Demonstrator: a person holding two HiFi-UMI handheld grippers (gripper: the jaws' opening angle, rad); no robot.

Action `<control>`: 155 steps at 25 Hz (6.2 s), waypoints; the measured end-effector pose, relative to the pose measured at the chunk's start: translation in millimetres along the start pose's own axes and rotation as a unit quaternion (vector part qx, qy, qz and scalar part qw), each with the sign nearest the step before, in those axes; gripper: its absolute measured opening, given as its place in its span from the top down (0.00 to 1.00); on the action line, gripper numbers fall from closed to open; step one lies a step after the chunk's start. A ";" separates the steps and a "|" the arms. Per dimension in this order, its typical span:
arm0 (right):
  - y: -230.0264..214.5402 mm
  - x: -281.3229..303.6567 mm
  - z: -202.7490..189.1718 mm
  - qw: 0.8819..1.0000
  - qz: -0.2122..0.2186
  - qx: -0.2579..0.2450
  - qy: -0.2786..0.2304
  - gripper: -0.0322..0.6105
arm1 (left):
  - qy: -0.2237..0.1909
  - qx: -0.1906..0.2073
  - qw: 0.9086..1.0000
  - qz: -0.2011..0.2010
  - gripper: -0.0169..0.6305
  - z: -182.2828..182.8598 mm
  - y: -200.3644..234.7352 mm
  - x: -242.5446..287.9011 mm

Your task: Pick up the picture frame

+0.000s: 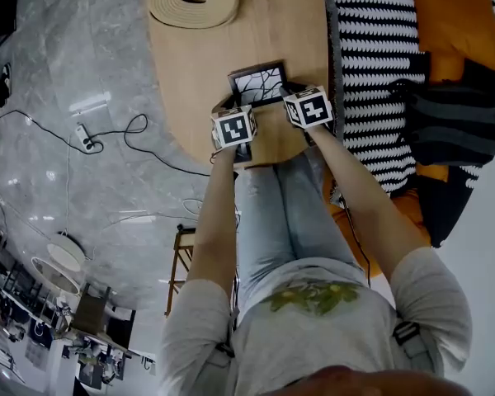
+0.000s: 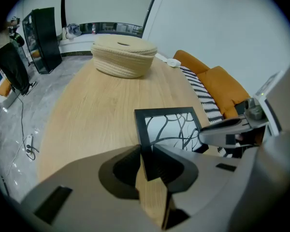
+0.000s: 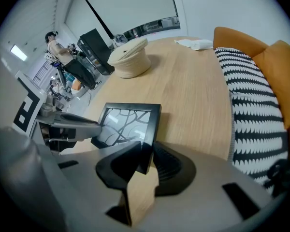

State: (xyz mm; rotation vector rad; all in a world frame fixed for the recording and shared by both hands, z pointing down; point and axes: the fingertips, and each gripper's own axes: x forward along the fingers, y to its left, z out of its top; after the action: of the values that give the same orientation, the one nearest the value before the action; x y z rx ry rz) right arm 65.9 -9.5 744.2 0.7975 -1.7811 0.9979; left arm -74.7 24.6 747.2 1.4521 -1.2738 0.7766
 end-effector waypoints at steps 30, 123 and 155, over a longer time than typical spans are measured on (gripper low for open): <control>10.8 -96.9 41.0 0.998 -0.011 0.037 -0.041 0.82 | -0.045 0.024 0.998 -0.025 0.83 58.7 -39.8 -88.0; 129.2 -394.0 81.7 0.973 0.023 -0.039 -0.225 0.82 | -0.215 0.082 0.972 -0.044 0.82 90.5 -120.5 -398.6; 133.5 -433.9 89.1 0.963 0.026 -0.064 -0.261 0.82 | -0.238 0.109 0.964 -0.048 0.82 102.1 -139.6 -432.6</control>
State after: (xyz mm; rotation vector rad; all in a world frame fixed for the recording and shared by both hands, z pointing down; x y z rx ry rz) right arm 80.1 16.1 282.5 0.9977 -2.2989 0.7345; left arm -57.3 52.5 282.5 1.9456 -1.4920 0.5285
